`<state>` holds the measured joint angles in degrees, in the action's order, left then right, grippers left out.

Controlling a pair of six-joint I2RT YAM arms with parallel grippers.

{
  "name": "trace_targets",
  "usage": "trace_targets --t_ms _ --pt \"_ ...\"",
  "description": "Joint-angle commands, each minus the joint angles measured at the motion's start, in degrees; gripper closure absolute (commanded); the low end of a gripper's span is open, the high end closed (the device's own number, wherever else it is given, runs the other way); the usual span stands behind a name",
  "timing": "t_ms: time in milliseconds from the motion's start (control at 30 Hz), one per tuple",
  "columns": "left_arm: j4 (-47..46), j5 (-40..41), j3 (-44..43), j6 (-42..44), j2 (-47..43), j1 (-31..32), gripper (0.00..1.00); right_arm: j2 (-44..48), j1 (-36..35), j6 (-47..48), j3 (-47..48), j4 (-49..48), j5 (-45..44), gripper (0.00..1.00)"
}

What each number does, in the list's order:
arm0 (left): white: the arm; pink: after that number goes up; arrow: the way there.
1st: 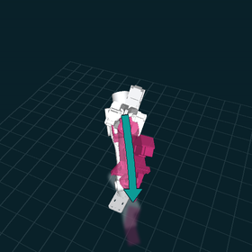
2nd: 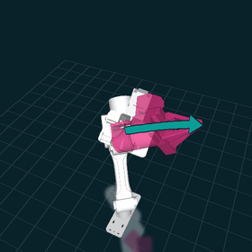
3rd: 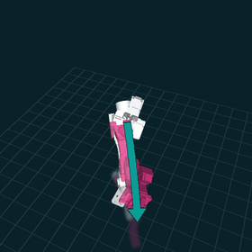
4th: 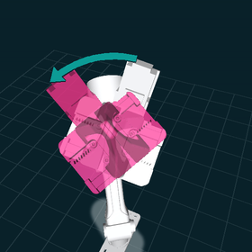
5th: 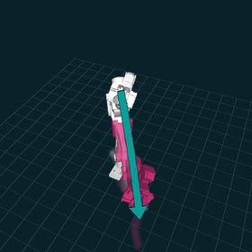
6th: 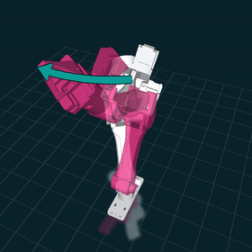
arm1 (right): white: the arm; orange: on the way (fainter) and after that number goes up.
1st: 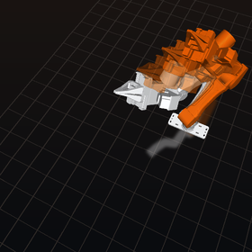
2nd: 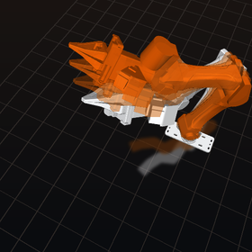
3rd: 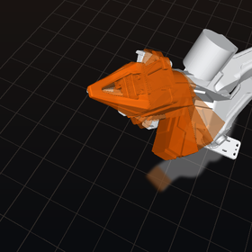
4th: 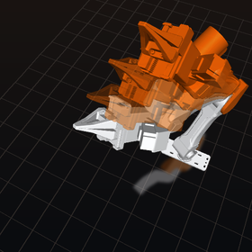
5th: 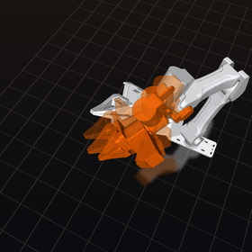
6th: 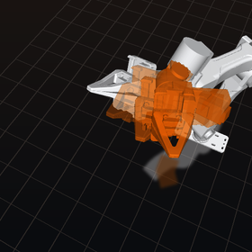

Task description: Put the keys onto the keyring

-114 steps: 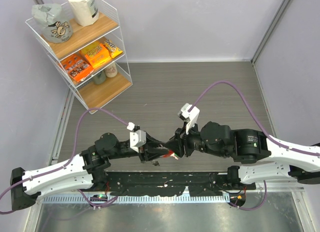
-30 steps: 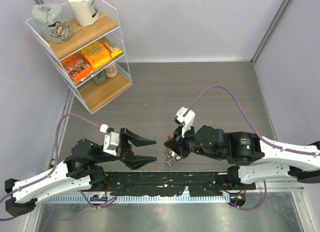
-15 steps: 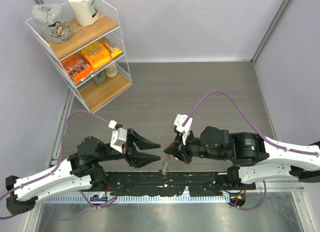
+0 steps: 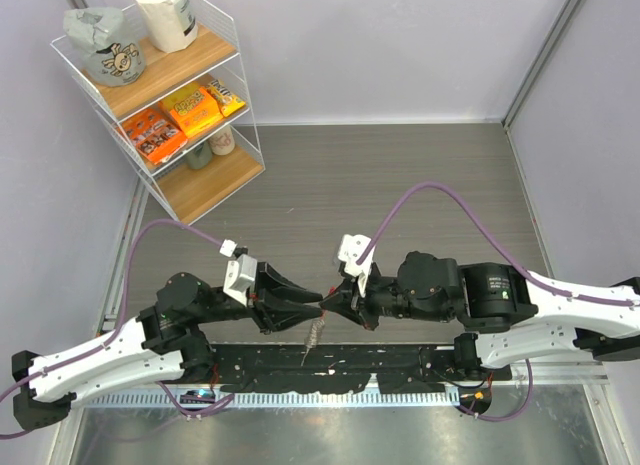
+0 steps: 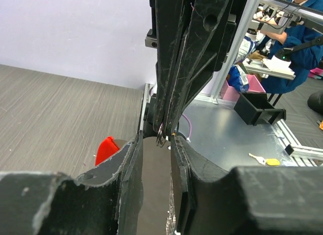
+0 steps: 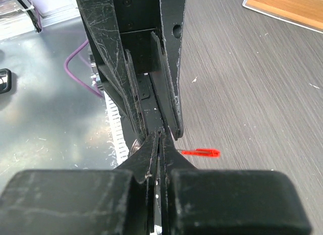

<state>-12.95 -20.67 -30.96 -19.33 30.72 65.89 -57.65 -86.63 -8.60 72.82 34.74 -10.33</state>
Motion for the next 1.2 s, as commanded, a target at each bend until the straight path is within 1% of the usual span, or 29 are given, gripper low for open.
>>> trace_targets --t_ms 0,133,200,300,367,600,700,933,1033,1100,1133,1167 --pt "-0.85 -0.95 -2.44 0.00 -0.04 0.12 0.67 -0.27 -0.47 2.10 3.91 -3.37 0.31 0.94" --pt "-0.67 -0.87 -2.44 0.17 -0.05 0.12 0.68 -0.71 -0.64 2.53 4.61 -3.45 0.39 0.95" --pt "-0.67 -0.95 -2.70 0.26 -0.05 0.21 0.71 -1.06 -0.65 2.45 4.88 -3.45 0.40 0.94" --pt "-0.67 -1.31 -2.96 0.35 0.22 0.12 0.77 -1.24 -0.82 2.54 4.97 -3.54 0.57 0.94" --pt "-0.50 -1.39 -3.14 0.44 0.57 0.12 0.83 -1.24 -1.00 2.62 5.05 -3.63 0.66 0.94" --pt "-1.11 -2.27 -3.93 0.35 1.89 0.12 1.00 -1.85 -1.44 2.98 5.05 -4.15 1.10 0.94" --pt "-2.60 -3.67 -3.67 0.35 2.24 0.12 1.00 -2.03 -1.61 3.33 4.79 -4.51 1.80 0.95" --pt "-2.96 -2.89 -3.32 0.79 1.36 0.12 1.00 -1.15 -1.70 2.89 4.18 -4.68 2.16 0.94" --pt "-3.05 -2.36 -2.97 0.96 1.19 0.21 1.00 -0.19 -1.79 2.36 3.91 -4.68 1.89 0.88" --pt "-3.40 -2.10 -2.88 0.79 1.10 0.21 1.00 0.25 -1.79 2.19 3.74 -4.68 1.89 0.81" --pt "-3.57 -2.18 -2.88 0.70 1.10 0.12 1.00 0.52 -1.79 2.10 3.74 -4.86 1.54 0.75" --pt "-3.66 -2.01 -2.88 0.61 1.10 0.21 1.00 0.69 -1.70 1.92 3.56 -4.86 1.45 0.72"
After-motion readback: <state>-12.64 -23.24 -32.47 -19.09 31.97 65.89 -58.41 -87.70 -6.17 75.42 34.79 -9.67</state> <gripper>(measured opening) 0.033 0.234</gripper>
